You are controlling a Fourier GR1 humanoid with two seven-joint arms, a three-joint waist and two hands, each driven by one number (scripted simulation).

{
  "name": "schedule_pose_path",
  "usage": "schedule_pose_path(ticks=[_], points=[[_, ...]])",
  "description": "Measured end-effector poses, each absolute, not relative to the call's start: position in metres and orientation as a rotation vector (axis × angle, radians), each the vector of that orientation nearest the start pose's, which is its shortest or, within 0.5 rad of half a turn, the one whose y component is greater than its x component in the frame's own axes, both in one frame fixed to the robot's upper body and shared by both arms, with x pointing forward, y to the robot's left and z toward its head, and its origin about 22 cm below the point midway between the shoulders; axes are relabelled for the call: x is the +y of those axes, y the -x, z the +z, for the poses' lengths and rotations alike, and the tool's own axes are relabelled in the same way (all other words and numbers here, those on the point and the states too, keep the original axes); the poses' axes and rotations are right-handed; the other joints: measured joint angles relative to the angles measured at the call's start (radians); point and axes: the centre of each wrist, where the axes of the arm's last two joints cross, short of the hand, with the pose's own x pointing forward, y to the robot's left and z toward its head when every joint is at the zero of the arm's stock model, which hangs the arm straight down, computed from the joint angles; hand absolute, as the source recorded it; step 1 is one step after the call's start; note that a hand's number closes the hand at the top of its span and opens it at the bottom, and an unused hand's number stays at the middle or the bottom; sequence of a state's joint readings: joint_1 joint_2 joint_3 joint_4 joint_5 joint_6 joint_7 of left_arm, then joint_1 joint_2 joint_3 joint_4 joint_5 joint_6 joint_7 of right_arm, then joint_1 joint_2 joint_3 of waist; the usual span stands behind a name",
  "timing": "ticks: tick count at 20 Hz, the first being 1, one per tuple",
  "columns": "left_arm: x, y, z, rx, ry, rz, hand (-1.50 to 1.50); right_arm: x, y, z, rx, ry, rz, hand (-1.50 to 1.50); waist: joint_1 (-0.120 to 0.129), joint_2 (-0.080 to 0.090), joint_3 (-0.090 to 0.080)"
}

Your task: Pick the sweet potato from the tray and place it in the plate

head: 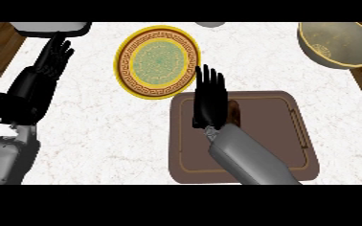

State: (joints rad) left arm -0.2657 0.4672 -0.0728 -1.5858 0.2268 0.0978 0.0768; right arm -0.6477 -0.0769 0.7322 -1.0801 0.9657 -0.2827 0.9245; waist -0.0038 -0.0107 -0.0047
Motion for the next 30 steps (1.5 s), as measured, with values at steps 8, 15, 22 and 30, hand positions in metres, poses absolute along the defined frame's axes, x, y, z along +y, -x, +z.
schedule_pose_path(ticks=[8, 15, 22, 30], points=[[0.282, -0.296, 0.102, -1.742, -0.134, -0.236, 0.00, -0.029, -0.327, 0.040, -0.777, 1.143, 1.147, -1.50, 0.007, 0.003, 0.001], [0.283, -0.297, 0.103, -1.738, -0.138, -0.231, 0.00, -0.036, -0.339, 0.040, -0.598, 1.097, 1.175, -1.50, 0.006, 0.005, 0.003], [0.288, -0.295, 0.102, -1.744, -0.155, -0.232, 0.00, -0.048, -0.345, 0.033, -0.499, 1.153, 1.211, -1.50, -0.004, 0.003, 0.003], [0.290, -0.294, 0.097, -1.737, -0.155, -0.217, 0.00, -0.074, -0.350, 0.020, -0.378, 1.163, 1.203, -1.50, -0.012, -0.001, 0.002]])
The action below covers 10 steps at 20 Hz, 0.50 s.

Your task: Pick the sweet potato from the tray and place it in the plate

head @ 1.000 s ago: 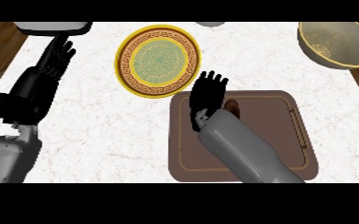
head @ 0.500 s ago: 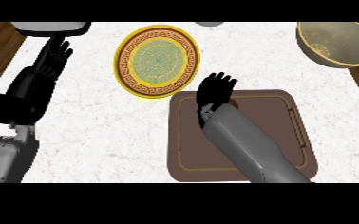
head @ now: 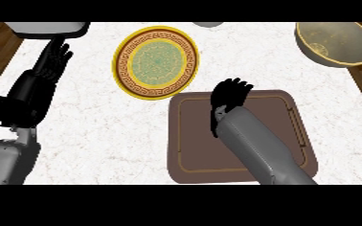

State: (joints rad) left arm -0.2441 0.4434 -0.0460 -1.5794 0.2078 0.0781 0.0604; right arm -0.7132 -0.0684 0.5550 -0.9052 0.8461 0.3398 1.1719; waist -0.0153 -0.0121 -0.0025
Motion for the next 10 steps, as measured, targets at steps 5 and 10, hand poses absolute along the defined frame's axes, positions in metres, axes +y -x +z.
schedule_pose_path(ticks=[5, 10], points=[[0.292, -0.292, 0.097, -1.744, -0.155, -0.227, 0.00, -0.089, -0.353, 0.019, -0.340, 1.148, 1.192, -1.50, 0.004, 0.001, 0.000], [0.285, -0.295, 0.102, -1.745, -0.162, -0.224, 0.00, -0.103, -0.344, 0.012, -0.319, 1.119, 1.168, -1.50, -0.001, -0.006, -0.002]])
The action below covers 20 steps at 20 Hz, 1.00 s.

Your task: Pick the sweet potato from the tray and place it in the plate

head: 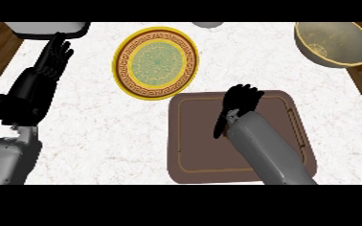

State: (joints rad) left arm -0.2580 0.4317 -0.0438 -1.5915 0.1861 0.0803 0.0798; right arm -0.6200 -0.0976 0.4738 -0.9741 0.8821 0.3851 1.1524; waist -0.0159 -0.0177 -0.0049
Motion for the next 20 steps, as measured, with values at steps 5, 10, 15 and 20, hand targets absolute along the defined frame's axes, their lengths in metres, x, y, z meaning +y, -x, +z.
schedule_pose_path(ticks=[5, 10, 15, 20], points=[[0.286, -0.293, 0.103, -1.742, -0.155, -0.229, 0.00, -0.120, -0.341, 0.008, -0.289, 1.130, 1.144, -1.50, 0.004, -0.004, -0.002], [0.283, -0.293, 0.100, -1.748, -0.151, -0.235, 0.00, -0.129, -0.337, 0.005, -0.312, 1.175, 1.167, 1.50, 0.012, -0.002, -0.002], [0.287, -0.290, 0.100, -1.740, -0.158, -0.226, 0.00, -0.123, -0.323, 0.009, -0.396, 1.259, 1.146, 1.50, 0.005, -0.004, -0.001], [0.297, -0.287, 0.095, -1.711, -0.202, -0.189, 0.00, -0.119, -0.302, 0.007, -0.421, 1.178, 0.884, 1.50, -0.061, -0.026, 0.000]])
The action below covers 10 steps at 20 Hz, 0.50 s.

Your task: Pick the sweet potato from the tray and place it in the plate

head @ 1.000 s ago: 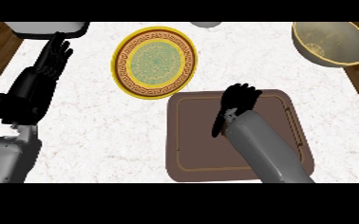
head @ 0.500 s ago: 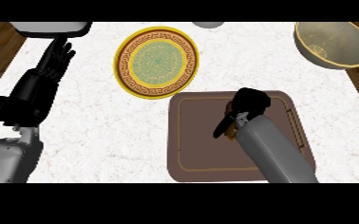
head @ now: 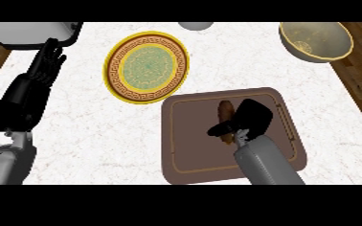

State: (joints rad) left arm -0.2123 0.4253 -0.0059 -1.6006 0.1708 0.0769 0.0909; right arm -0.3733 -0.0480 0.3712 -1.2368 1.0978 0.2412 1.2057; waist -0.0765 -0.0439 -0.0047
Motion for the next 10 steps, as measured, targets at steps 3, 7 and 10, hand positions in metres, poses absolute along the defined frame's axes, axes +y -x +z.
schedule_pose_path(ticks=[3, 7, 10], points=[[0.302, -0.285, 0.094, -1.698, -0.222, -0.178, 0.00, -0.123, -0.288, 0.003, -0.436, 1.189, 0.779, 1.50, -0.022, -0.006, 0.000], [0.302, -0.284, 0.092, -1.691, -0.223, -0.175, 0.00, -0.124, -0.271, 0.007, -0.499, 1.258, 0.691, 1.50, -0.026, -0.004, 0.000], [0.302, -0.284, 0.092, -1.692, -0.215, -0.176, 0.00, -0.119, -0.259, 0.019, -0.590, 1.300, 0.637, 1.50, -0.015, -0.001, 0.000]])
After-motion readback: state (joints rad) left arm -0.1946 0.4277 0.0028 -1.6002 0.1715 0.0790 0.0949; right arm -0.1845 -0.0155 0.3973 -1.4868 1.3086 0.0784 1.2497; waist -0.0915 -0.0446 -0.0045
